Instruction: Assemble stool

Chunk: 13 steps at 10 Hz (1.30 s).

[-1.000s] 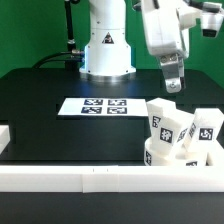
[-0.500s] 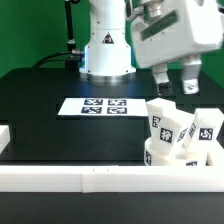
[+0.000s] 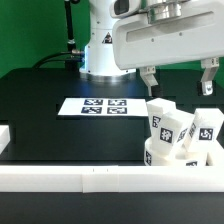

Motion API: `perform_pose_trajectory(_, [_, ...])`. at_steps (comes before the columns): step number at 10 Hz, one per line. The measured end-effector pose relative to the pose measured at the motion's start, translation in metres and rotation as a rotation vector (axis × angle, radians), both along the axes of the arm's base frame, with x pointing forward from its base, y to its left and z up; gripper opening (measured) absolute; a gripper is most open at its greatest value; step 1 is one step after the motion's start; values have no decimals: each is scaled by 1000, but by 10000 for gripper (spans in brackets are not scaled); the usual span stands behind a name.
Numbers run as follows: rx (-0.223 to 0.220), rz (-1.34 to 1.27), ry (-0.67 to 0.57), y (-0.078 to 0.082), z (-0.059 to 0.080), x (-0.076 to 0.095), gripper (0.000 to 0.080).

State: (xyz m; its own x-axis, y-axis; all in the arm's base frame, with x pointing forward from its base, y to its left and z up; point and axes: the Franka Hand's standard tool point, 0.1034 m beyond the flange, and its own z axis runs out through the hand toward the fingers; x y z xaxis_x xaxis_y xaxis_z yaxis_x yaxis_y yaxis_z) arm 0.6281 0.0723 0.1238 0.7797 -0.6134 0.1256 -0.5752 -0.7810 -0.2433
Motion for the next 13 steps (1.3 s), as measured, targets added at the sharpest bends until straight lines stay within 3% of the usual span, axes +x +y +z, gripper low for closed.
perform_pose_trajectory(2, [-66,201,-20,-2,0,0,649])
perform_pose_trajectory(3, [-149,402,-43,-4,-1,1,649])
perform_pose_trajectory(5, [-236,699,-44,-5,-4,2,649])
perform_pose_trajectory(8, [-334,1016,-51,-10,-5,4,649])
perform_pose_trajectory(10, [-369,1112,-49,-14,-6,4,649])
perform_pose_trajectory(13, [-358,1133,-8,-14,-17,3,649])
